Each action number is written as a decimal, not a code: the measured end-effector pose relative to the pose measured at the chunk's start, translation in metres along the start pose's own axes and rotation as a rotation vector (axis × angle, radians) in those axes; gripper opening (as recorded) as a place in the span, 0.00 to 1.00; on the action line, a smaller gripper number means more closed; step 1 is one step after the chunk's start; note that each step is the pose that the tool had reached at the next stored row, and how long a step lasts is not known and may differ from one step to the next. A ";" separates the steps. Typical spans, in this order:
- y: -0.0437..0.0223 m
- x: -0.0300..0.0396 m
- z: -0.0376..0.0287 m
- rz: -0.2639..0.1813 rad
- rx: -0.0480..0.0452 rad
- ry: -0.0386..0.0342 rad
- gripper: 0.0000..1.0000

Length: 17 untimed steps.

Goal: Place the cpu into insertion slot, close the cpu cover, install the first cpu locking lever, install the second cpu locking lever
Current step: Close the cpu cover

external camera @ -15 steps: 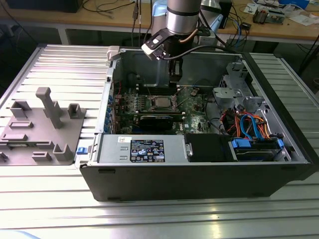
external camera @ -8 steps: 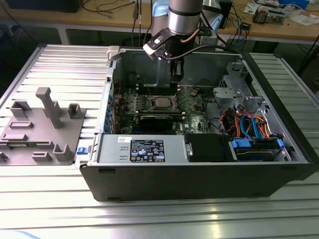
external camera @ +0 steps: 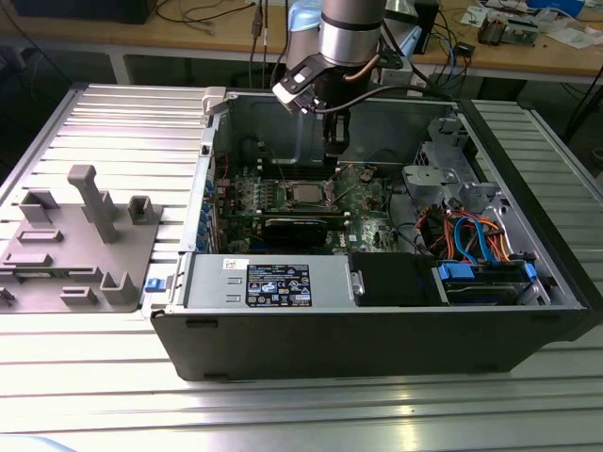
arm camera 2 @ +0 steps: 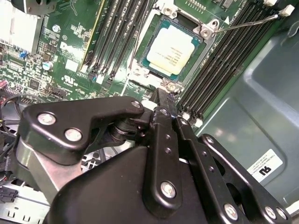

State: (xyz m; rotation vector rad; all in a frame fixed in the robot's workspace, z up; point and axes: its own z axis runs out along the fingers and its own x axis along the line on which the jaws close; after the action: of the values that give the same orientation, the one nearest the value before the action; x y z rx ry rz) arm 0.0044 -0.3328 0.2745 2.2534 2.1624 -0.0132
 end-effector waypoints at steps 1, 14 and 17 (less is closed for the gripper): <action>0.0002 0.0000 0.0000 0.000 0.0000 0.0000 0.11; 0.0060 0.0002 0.0000 0.000 0.0001 0.0000 0.11; 0.0079 0.0003 0.0001 0.000 0.0002 0.0001 0.11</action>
State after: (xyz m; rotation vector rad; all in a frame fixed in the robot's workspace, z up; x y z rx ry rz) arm 0.0123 -0.3327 0.2745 2.2536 2.1625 -0.0133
